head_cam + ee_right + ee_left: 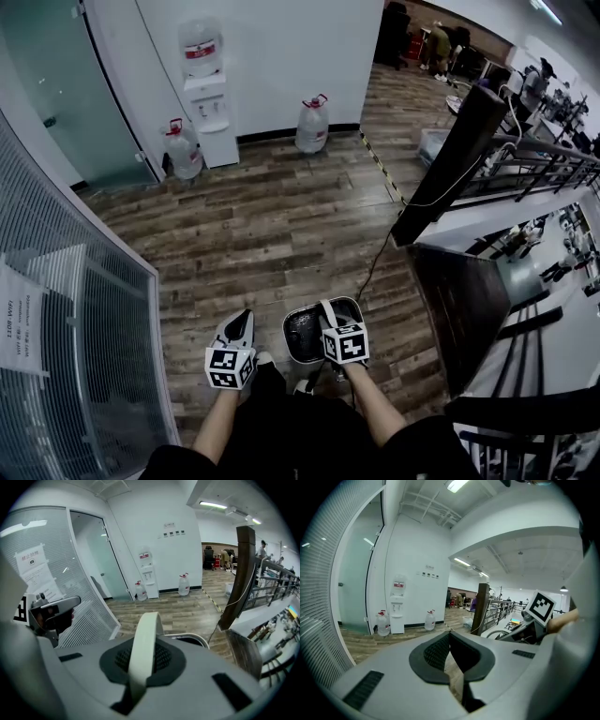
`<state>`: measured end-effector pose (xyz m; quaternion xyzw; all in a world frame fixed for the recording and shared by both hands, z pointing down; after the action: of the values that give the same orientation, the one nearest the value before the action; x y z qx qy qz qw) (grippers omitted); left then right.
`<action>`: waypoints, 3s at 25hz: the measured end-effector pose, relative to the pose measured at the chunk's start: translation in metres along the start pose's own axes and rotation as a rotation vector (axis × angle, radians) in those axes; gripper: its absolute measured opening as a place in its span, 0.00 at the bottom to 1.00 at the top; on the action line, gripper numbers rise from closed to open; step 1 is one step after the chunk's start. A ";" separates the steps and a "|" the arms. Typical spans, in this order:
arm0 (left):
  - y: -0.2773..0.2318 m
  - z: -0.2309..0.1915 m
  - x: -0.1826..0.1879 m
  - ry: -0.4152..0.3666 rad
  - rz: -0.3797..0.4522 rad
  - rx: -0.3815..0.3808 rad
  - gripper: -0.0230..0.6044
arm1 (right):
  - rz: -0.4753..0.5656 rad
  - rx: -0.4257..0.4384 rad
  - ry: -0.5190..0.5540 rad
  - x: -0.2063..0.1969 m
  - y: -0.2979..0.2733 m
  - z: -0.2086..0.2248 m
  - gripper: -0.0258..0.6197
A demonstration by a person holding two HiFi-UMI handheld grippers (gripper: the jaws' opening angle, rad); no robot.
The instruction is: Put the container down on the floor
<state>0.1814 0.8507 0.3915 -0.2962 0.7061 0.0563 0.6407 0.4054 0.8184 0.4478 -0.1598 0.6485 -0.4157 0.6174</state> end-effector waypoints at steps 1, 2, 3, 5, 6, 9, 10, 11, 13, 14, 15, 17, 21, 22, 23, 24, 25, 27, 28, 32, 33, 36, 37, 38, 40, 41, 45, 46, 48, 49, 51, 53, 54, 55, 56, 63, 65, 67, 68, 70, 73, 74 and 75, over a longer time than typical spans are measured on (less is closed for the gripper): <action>-0.005 -0.004 0.002 -0.001 0.000 -0.005 0.06 | -0.001 0.001 -0.001 0.004 -0.004 0.000 0.06; -0.009 -0.008 0.004 -0.002 0.000 -0.010 0.06 | -0.002 0.002 -0.001 0.009 -0.008 0.000 0.06; -0.014 -0.012 0.006 -0.002 0.000 -0.014 0.06 | -0.003 0.004 0.000 0.013 -0.011 -0.001 0.06; -0.022 -0.021 0.010 0.000 0.000 -0.021 0.06 | -0.002 0.009 0.009 0.022 -0.019 -0.003 0.06; -0.027 -0.025 0.012 0.003 0.000 -0.024 0.06 | -0.001 0.011 0.015 0.026 -0.023 -0.004 0.06; -0.038 -0.039 0.018 0.009 0.000 -0.036 0.06 | -0.004 0.001 0.027 0.040 -0.034 -0.006 0.06; -0.041 -0.044 0.020 0.009 0.001 -0.041 0.06 | -0.006 -0.006 0.027 0.044 -0.038 -0.007 0.06; -0.044 -0.048 0.022 0.009 0.001 -0.046 0.06 | -0.009 -0.013 0.025 0.049 -0.041 -0.008 0.06; -0.049 -0.058 0.024 0.010 -0.001 -0.056 0.06 | -0.014 -0.020 0.019 0.056 -0.048 -0.012 0.06; -0.051 -0.063 0.025 0.010 -0.003 -0.063 0.06 | -0.016 -0.022 0.016 0.059 -0.051 -0.013 0.06; -0.054 -0.068 0.026 0.008 -0.005 -0.069 0.06 | -0.018 -0.023 0.014 0.061 -0.055 -0.015 0.06; -0.058 -0.079 0.028 0.003 -0.010 -0.081 0.06 | -0.022 -0.027 0.008 0.067 -0.062 -0.019 0.06; -0.064 -0.105 0.032 -0.007 -0.018 -0.093 0.06 | -0.030 -0.039 -0.014 0.080 -0.078 -0.028 0.06; -0.064 -0.111 0.034 -0.010 -0.020 -0.094 0.06 | -0.033 -0.042 -0.018 0.083 -0.081 -0.031 0.06; -0.065 -0.118 0.034 -0.012 -0.022 -0.096 0.06 | -0.036 -0.045 -0.020 0.085 -0.085 -0.034 0.06; -0.065 -0.124 0.035 -0.014 -0.023 -0.098 0.06 | -0.040 -0.047 -0.020 0.088 -0.089 -0.037 0.06; -0.065 -0.130 0.035 -0.017 -0.024 -0.101 0.06 | -0.044 -0.049 -0.020 0.090 -0.093 -0.040 0.06; -0.063 -0.141 0.037 -0.025 -0.026 -0.108 0.06 | -0.052 -0.056 -0.021 0.095 -0.099 -0.045 0.06; -0.062 -0.146 0.038 -0.028 -0.029 -0.112 0.06 | -0.055 -0.060 -0.023 0.097 -0.101 -0.048 0.06; -0.058 -0.166 0.038 -0.046 -0.036 -0.118 0.06 | -0.048 -0.075 -0.038 0.105 -0.107 -0.060 0.06; -0.057 -0.171 0.038 -0.046 -0.034 -0.118 0.06 | -0.043 -0.075 -0.041 0.107 -0.107 -0.063 0.06; -0.055 -0.179 0.040 -0.038 -0.031 -0.122 0.06 | -0.026 -0.077 -0.044 0.116 -0.102 -0.070 0.06; -0.054 -0.181 0.041 -0.041 -0.031 -0.124 0.06 | -0.021 -0.076 -0.043 0.120 -0.101 -0.072 0.06; -0.053 -0.183 0.042 -0.045 -0.031 -0.125 0.06 | -0.017 -0.075 -0.040 0.123 -0.099 -0.075 0.06; -0.051 -0.187 0.042 -0.050 -0.028 -0.125 0.06 | -0.013 -0.075 -0.029 0.127 -0.098 -0.081 0.06; -0.050 -0.190 0.043 -0.049 -0.026 -0.125 0.06 | -0.012 -0.075 -0.023 0.129 -0.099 -0.083 0.06; -0.049 -0.195 0.042 -0.041 -0.030 -0.119 0.06 | -0.011 -0.069 -0.011 0.135 -0.102 -0.089 0.06; -0.050 -0.196 0.042 -0.039 -0.030 -0.117 0.06 | -0.011 -0.066 -0.009 0.136 -0.102 -0.090 0.06; -0.051 -0.196 0.043 -0.037 -0.024 -0.113 0.06 | -0.009 -0.058 -0.001 0.139 -0.105 -0.092 0.06; -0.051 -0.196 0.044 -0.036 -0.022 -0.110 0.06 | -0.008 -0.052 0.003 0.141 -0.106 -0.093 0.06; -0.052 -0.196 0.044 -0.034 -0.020 -0.102 0.06 | -0.009 -0.038 0.011 0.143 -0.110 -0.096 0.06; -0.054 -0.196 0.045 -0.035 -0.018 -0.090 0.06 | -0.010 -0.025 0.020 0.147 -0.115 -0.096 0.06; -0.055 -0.198 0.046 -0.036 -0.018 -0.082 0.06 | -0.009 -0.020 0.025 0.149 -0.118 -0.097 0.06; -0.057 -0.200 0.047 -0.034 -0.016 -0.072 0.06 | -0.008 -0.016 0.029 0.152 -0.121 -0.096 0.06; -0.059 -0.202 0.049 -0.029 -0.013 -0.063 0.06 | -0.007 -0.012 0.032 0.155 -0.125 -0.096 0.06; -0.084 -0.216 0.060 -0.040 -0.033 -0.033 0.06 | -0.018 0.022 0.032 0.175 -0.156 -0.088 0.06; -0.094 -0.220 0.067 -0.041 -0.034 -0.025 0.06 | -0.017 0.027 0.032 0.186 -0.166 -0.083 0.06; -0.102 -0.222 0.071 -0.041 -0.035 -0.021 0.06 | -0.017 0.032 0.028 0.194 -0.173 -0.079 0.06; -0.107 -0.224 0.074 -0.044 -0.036 -0.018 0.06 | -0.015 0.036 0.026 0.198 -0.177 -0.077 0.06; -0.118 -0.223 0.079 -0.044 -0.036 -0.009 0.06 | -0.017 0.046 0.028 0.206 -0.184 -0.069 0.06; -0.135 -0.220 0.086 -0.042 -0.039 0.002 0.06 | -0.022 0.055 0.034 0.216 -0.192 -0.056 0.06; -0.141 -0.219 0.088 -0.041 -0.040 0.005 0.06 | -0.024 0.057 0.035 0.220 -0.194 -0.051 0.06; -0.146 -0.219 0.090 -0.039 -0.042 0.009 0.06 | -0.026 0.058 0.035 0.224 -0.197 -0.047 0.06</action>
<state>0.0620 0.5992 0.3889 -0.3069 0.6873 0.0456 0.6567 0.2593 0.5543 0.4387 -0.1430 0.6446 -0.4450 0.6050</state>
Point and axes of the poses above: the fingertips, and each gripper's own axes: y backward along the fingers, z to its right, x out of its top, the point moved 5 cm from there along y, backward along the fingers, and after that the axes turned 10 degrees about -x, right-handed, at the moved point
